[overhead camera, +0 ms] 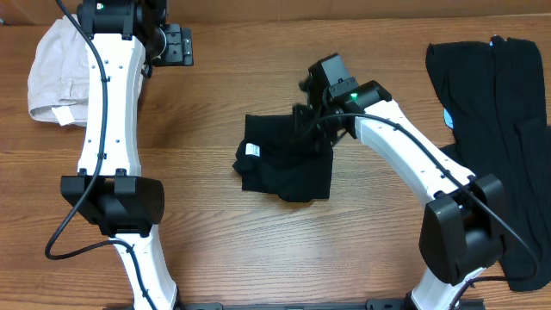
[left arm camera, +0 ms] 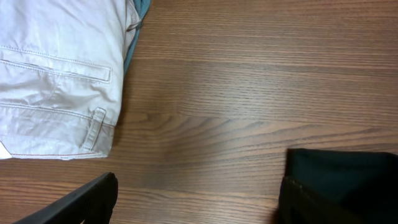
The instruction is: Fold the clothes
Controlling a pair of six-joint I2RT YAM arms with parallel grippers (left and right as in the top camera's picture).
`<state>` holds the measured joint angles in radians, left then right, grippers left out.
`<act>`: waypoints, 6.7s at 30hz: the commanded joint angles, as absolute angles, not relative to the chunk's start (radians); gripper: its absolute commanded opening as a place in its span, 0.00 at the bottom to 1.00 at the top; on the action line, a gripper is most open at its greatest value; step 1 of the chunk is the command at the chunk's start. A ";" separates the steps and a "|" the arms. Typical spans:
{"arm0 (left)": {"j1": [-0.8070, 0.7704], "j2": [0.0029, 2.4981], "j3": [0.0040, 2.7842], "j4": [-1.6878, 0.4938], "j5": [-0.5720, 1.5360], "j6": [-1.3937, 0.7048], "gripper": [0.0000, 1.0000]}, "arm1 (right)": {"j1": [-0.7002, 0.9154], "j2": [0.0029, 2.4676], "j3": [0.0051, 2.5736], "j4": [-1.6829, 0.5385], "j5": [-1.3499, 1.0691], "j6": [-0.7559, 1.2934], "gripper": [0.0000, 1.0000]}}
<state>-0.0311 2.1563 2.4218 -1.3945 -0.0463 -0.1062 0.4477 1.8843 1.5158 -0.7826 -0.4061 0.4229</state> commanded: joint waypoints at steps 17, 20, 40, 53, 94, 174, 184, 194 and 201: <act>-0.033 2.155 2.415 -1.391 -0.051 -0.120 0.89 | 0.514 1.883 1.559 -0.545 -0.356 0.389 1.00; -0.033 2.155 2.415 -1.391 -0.045 -0.120 0.90 | 0.501 1.835 1.560 -0.641 -0.333 0.388 1.00; -0.033 2.155 2.415 -1.389 0.019 -0.120 0.98 | 0.734 1.810 1.313 -0.742 -0.252 0.405 0.12; -0.033 2.155 2.415 -1.384 0.020 -0.120 0.97 | 0.839 1.832 1.182 -0.557 -0.334 0.518 0.04; -0.082 2.155 1.852 -1.285 0.494 0.071 1.00 | 0.102 1.564 1.346 -0.957 -0.258 0.280 1.00; 0.314 2.024 2.240 -0.923 0.435 -0.776 0.04 | 0.101 1.565 1.295 -0.929 -0.191 0.273 1.00; 0.395 2.103 2.193 -0.595 0.365 -0.950 0.04 | 0.101 1.565 1.295 -0.939 -0.191 0.218 1.00; 0.401 2.197 2.193 -0.488 0.253 -0.974 0.04 | 0.101 1.565 1.295 -0.946 -0.187 0.208 1.00; 0.401 2.206 2.184 -0.528 0.117 -0.973 0.04 | 0.101 1.565 1.295 -0.952 -0.179 0.208 1.00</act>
